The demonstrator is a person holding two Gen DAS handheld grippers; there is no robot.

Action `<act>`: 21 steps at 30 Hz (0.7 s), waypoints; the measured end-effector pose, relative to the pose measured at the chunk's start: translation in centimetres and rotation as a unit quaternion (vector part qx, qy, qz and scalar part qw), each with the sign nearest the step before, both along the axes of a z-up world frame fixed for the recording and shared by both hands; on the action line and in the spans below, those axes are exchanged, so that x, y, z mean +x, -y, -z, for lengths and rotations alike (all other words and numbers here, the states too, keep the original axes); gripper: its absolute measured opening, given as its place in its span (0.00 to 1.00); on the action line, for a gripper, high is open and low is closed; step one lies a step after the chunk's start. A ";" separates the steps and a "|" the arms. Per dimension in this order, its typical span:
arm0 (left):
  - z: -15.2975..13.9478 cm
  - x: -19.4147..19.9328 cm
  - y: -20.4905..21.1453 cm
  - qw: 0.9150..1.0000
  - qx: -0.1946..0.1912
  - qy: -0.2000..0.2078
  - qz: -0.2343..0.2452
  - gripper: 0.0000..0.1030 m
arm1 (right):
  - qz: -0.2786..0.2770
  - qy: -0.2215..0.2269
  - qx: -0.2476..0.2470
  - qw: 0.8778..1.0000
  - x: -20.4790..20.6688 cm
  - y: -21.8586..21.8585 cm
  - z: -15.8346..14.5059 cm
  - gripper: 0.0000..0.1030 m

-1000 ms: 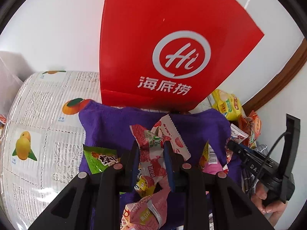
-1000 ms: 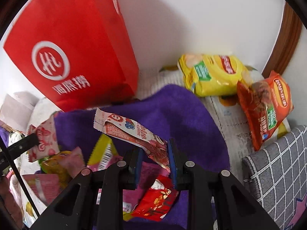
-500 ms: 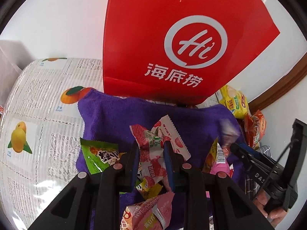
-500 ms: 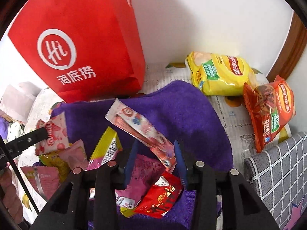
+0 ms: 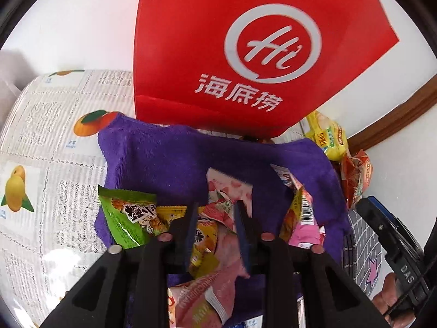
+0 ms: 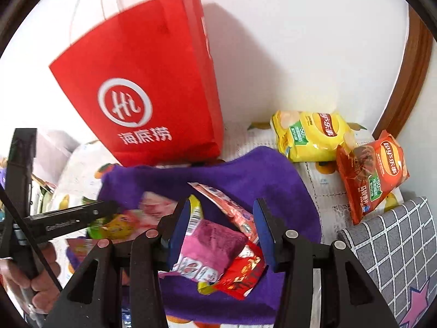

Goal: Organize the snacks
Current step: 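Open the right tool over the towel while the left tool releases the candy packet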

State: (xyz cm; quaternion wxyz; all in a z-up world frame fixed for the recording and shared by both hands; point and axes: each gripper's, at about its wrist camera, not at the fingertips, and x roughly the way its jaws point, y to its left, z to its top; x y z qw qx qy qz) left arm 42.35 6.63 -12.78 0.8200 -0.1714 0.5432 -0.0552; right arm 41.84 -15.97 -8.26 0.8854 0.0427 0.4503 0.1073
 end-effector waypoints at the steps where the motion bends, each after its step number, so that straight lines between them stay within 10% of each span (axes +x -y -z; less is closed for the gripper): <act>1: -0.4 -0.1 0.0 1.000 0.002 0.004 0.002 0.40 | -0.003 0.001 0.008 1.000 -0.6 -0.1 -0.3 0.46; 21: -6.3 -3.8 4.2 0.994 0.022 0.081 0.074 0.53 | -0.011 -0.108 0.014 0.994 -14.2 0.1 8.9 0.55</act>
